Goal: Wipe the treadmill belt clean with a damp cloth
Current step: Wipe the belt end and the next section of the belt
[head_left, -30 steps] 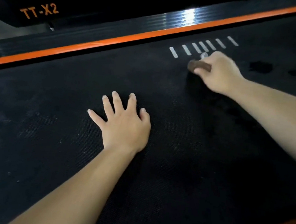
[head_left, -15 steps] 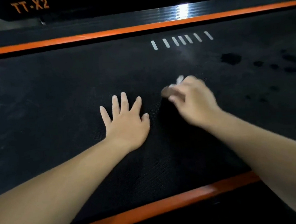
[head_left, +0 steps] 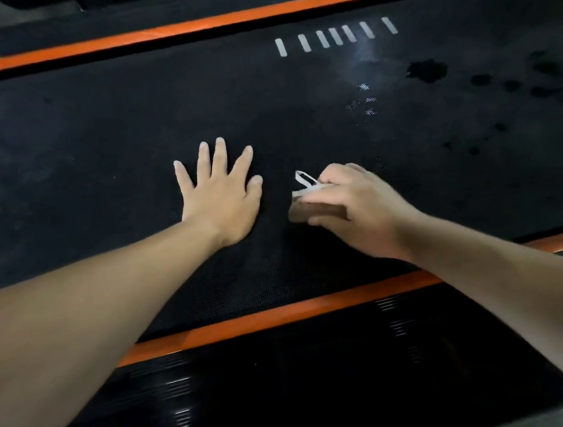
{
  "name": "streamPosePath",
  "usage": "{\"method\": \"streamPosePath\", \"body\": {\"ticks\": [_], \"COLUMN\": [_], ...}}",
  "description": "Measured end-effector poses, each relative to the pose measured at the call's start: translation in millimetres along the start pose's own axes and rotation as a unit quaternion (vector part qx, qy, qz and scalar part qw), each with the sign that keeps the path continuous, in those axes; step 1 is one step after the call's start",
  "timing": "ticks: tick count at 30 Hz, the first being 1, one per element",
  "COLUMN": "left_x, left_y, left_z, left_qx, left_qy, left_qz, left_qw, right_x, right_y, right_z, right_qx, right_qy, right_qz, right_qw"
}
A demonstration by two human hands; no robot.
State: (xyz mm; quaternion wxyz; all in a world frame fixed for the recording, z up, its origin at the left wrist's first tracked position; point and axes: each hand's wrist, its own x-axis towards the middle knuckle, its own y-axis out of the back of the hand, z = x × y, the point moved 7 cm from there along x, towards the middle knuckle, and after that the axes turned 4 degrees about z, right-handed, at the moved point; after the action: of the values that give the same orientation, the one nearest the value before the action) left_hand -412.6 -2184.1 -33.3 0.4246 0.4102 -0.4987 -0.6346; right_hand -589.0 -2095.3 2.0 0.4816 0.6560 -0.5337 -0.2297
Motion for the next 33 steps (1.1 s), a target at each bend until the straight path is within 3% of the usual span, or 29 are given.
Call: {"method": "streamPosePath", "body": {"ticks": [2,4,6,10,13,17,18,20,23,25,28,29,33], "left_x": [0,2,4,9,7,4,5,10,31,50,72,75,74], "left_y": [0,-1,0,3,-2,0,1,3,4,5,4,2,-3], "left_z": [2,0,2,13,24,22,24,30,36,39,45,45,44], "left_qx": [-0.008,-0.004,-0.006,-0.024,-0.035,-0.046,-0.055,-0.065,-0.097,-0.103,-0.080,-0.065,-0.045], "left_qy": [0.001,0.006,0.003,0.010,0.003,0.006,-0.002,-0.030,-0.027,-0.008,0.020,0.024,0.026], "left_qz": [0.002,0.011,0.006,0.010,0.039,0.052,0.052,0.058,0.062,0.061,0.061,0.064,0.084], "left_qw": [1.000,1.000,1.000,1.000,0.999,0.998,0.997,0.996,0.993,0.993,0.995,0.995,0.995], "right_x": [4,10,5,-7,0,17,18,19,18,32,50,53,47], "right_y": [16,40,41,15,24,54,51,34,22,36,62,59,37], "right_z": [29,78,92,23,35,113,111,77,53,87,148,151,105], "right_qx": [-0.042,-0.076,-0.090,-0.038,-0.072,-0.126,-0.128,-0.109,-0.079,-0.104,-0.104,-0.108,-0.078], "right_qy": [-0.012,-0.133,-0.220,-0.081,-0.062,-0.287,-0.300,-0.219,-0.101,-0.118,-0.272,-0.282,-0.106], "right_qz": [0.022,0.117,0.154,0.083,0.070,0.178,0.181,0.152,0.049,0.071,0.172,0.174,0.102], "right_qw": [0.999,0.981,0.959,0.992,0.993,0.933,0.928,0.958,0.990,0.985,0.941,0.937,0.986]}}
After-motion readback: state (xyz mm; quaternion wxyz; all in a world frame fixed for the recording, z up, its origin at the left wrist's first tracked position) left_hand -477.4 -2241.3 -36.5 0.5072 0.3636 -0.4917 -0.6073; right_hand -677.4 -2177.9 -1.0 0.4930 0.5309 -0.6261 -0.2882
